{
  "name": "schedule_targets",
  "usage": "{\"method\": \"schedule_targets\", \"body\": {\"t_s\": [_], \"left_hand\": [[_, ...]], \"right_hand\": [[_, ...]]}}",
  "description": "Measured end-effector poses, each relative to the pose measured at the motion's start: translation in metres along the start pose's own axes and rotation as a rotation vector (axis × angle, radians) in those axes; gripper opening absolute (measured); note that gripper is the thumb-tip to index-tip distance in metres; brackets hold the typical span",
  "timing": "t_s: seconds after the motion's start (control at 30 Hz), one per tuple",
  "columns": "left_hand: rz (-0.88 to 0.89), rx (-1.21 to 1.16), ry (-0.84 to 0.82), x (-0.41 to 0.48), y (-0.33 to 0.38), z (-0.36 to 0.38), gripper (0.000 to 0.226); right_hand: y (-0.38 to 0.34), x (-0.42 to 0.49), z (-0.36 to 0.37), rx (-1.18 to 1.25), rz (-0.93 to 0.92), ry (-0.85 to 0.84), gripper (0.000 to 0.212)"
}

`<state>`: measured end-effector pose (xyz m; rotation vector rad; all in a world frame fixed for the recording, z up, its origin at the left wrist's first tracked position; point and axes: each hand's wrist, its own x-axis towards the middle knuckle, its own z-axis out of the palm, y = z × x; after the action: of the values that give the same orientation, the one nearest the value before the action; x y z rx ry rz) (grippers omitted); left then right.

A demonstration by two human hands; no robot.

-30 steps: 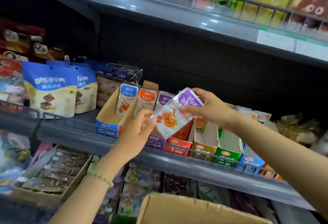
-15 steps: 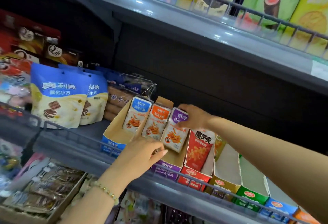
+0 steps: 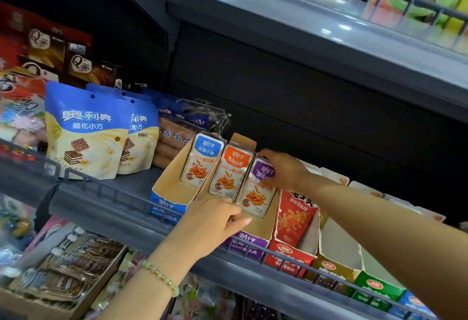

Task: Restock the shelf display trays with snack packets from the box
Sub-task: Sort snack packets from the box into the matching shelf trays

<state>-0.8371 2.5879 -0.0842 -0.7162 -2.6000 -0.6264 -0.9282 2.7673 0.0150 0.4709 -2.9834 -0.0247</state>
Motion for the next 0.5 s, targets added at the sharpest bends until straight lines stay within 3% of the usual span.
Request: {"method": "schedule_targets", "body": {"t_s": [0.33, 0.5], "left_hand": [[-0.014, 0.000, 0.005, 0.000, 0.003, 0.000, 0.030], [-0.033, 0.000, 0.028, -0.007, 0.008, -0.004, 0.034]], "right_hand": [[0.006, 0.000, 0.000, -0.050, -0.086, 0.087, 0.071], [0.009, -0.015, -0.011, 0.046, -0.096, 0.127, 0.065]]}}
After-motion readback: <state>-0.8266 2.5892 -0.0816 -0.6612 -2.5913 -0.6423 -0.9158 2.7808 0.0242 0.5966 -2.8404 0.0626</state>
